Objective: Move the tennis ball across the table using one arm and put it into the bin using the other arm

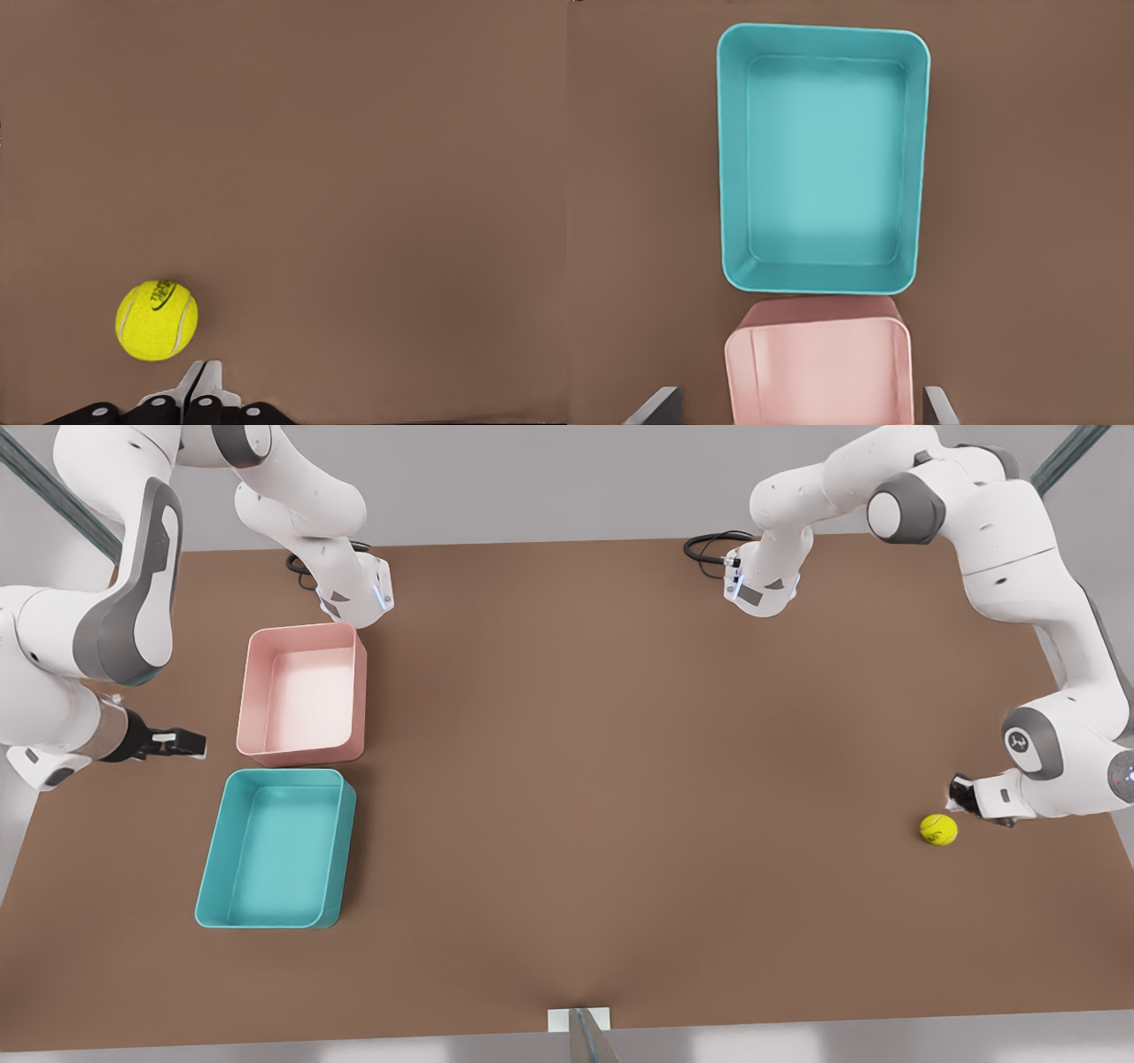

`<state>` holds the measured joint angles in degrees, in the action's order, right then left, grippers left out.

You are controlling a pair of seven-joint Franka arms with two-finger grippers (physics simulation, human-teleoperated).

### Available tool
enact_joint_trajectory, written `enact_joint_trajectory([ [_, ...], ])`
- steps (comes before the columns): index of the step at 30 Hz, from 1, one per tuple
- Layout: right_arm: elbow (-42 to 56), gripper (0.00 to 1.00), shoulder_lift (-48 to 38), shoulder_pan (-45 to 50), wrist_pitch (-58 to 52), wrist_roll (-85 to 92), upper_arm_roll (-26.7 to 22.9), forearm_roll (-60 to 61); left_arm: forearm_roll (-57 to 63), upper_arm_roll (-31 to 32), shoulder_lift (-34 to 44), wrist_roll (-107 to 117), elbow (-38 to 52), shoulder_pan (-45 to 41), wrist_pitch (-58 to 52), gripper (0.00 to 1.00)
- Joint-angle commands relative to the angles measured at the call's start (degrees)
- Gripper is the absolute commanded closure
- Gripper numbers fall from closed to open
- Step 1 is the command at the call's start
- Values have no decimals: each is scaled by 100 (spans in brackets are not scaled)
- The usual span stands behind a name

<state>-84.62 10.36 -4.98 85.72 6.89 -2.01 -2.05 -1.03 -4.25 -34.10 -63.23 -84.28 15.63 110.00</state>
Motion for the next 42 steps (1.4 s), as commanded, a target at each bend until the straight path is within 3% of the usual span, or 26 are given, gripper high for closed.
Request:
enact_joint_trajectory([
  [1, -98, 0, -52, 6, 164, -13, -1, 47, 68, -5, -114, -7907, 8, 80, 1093, 79],
  [13, -151, 0, -52, 5, 217, -21, -10, 82, 420, -67, -844, -7546, 17, 502, 2280, 79],
  [36, -160, 0, -8, -3, 199, -13, -10, 144, 437, -278, -1389, -7335, -62, 599, 2210, 79],
  [42, -160, 0, -8, -3, 191, 22, -10, 144, 384, -269, -1318, -5860, -141, 204, 2210, 79],
])
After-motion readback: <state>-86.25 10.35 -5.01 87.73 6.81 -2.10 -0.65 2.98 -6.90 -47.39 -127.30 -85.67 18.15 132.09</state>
